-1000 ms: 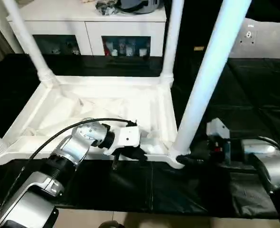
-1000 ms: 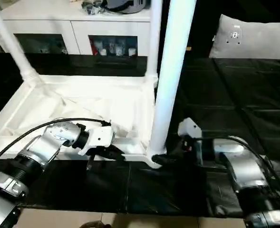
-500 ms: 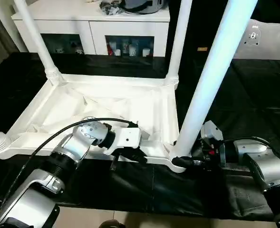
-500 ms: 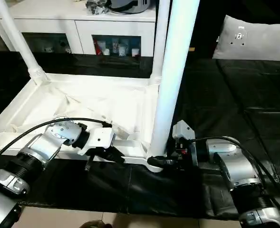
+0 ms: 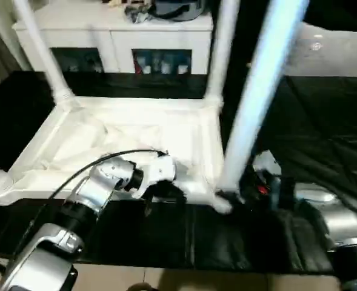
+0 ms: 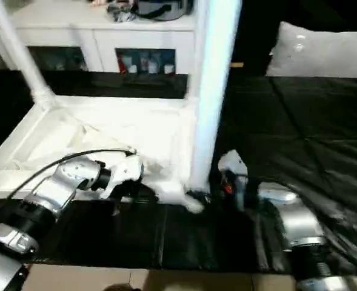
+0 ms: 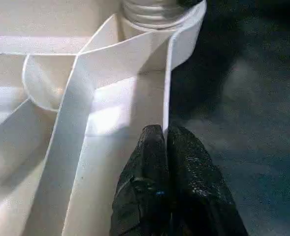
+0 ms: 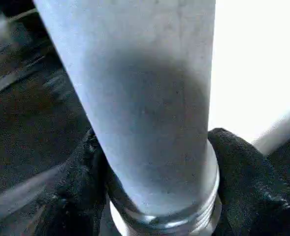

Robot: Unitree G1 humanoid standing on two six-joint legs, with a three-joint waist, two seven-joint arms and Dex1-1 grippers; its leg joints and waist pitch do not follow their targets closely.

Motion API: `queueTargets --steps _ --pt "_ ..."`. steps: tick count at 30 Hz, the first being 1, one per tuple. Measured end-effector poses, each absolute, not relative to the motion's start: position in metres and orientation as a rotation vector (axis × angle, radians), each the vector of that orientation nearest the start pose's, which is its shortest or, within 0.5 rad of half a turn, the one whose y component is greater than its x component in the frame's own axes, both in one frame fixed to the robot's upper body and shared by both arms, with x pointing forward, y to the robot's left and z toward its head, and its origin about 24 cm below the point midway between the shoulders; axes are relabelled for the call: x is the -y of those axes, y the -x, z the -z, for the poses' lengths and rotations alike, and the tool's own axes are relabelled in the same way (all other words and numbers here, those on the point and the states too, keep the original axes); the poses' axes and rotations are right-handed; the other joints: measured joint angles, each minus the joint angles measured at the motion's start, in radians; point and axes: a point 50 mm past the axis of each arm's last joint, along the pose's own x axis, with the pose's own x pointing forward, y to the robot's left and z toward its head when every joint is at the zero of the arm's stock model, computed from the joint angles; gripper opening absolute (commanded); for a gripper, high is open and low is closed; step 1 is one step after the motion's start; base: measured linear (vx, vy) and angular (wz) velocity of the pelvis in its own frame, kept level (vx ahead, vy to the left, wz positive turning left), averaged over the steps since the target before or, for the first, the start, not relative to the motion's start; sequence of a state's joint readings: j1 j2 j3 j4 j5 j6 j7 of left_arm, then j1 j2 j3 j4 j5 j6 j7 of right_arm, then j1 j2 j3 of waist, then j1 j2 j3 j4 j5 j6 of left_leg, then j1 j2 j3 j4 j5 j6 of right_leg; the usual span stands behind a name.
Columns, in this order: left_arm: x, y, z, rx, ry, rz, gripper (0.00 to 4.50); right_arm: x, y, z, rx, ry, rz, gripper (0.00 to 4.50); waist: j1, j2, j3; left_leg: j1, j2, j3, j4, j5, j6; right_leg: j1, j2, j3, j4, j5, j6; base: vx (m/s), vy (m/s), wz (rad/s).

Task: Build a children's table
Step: Rotate leg to tighten

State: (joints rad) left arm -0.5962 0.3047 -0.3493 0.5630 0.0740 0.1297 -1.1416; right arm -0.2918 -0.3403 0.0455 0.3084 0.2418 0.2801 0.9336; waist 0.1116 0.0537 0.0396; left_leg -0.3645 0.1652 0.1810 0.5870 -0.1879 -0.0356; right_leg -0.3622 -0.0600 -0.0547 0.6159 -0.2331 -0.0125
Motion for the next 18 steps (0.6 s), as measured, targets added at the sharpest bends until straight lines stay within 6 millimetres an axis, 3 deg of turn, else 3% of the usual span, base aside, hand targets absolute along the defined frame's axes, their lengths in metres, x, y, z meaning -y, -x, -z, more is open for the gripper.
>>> queueTargets --steps 2,7,8,9,12,15,18 --pt "-0.095 -0.316 -0.046 -0.459 -0.411 1.271 0.0 0.165 -0.294 -0.036 -0.327 -0.043 -0.805 2.72 -0.019 0.001 0.0 0.0 -0.001 0.0 0.0 0.0 0.0 0.0 -0.001 0.0 -0.003 0.0 0.0 0.0 0.0 0.0" --pt "-0.066 -0.321 -0.043 -0.47 -0.347 1.114 0.0 0.159 -0.313 -0.035 -0.302 -0.067 -0.518 2.72 -0.043 0.0 0.0 -0.001 -0.001 0.0 0.0 0.0 0.0 0.0 -0.001 0.001 -0.006 0.001 -0.001 0.0 0.0 0.0" --pt "-0.064 -0.322 -0.044 -0.469 -0.347 1.105 0.0 0.16 -0.315 -0.035 -0.3 -0.068 -0.5 2.72 -0.044 0.0 -0.001 -0.001 -0.002 0.0 0.0 0.0 0.0 0.0 -0.001 0.001 -0.006 0.001 -0.001 0.0 0.0 0.0" --pt "-0.061 -0.322 -0.043 -0.472 -0.342 1.1 0.0 0.16 -0.315 -0.035 -0.297 -0.071 -0.486 3.42 -0.044 0.001 -0.001 -0.001 -0.002 0.0 0.0 0.0 0.0 0.0 -0.001 0.001 -0.006 0.001 -0.001 0.0 0.0 0.0" --pt "-0.057 -0.322 -0.044 -0.466 -0.351 1.089 0.0 0.159 -0.316 -0.036 -0.284 -0.103 -0.463 3.44 -0.045 0.002 -0.002 -0.002 -0.001 0.0 -0.001 0.0 0.0 -0.001 -0.001 0.001 -0.005 0.002 0.0 0.0 0.0 0.0" --pt "-0.056 -0.321 -0.045 -0.46 -0.377 1.094 0.0 0.16 -0.313 -0.036 -0.269 -0.101 -0.462 3.89 -0.043 0.002 -0.002 -0.002 -0.001 0.0 -0.001 0.0 0.0 -0.001 -0.001 0.0 -0.006 0.005 -0.005 0.0 0.0 0.0" --pt "-0.06 -0.322 -0.046 -0.444 -0.4 1.094 0.0 0.164 -0.31 -0.036 -0.25 -0.058 -0.488 3.98 -0.041 0.002 -0.002 -0.004 -0.001 0.0 -0.002 0.0 0.0 -0.002 -0.001 0.0 -0.006 0.005 -0.005 0.0 0.0 0.0"
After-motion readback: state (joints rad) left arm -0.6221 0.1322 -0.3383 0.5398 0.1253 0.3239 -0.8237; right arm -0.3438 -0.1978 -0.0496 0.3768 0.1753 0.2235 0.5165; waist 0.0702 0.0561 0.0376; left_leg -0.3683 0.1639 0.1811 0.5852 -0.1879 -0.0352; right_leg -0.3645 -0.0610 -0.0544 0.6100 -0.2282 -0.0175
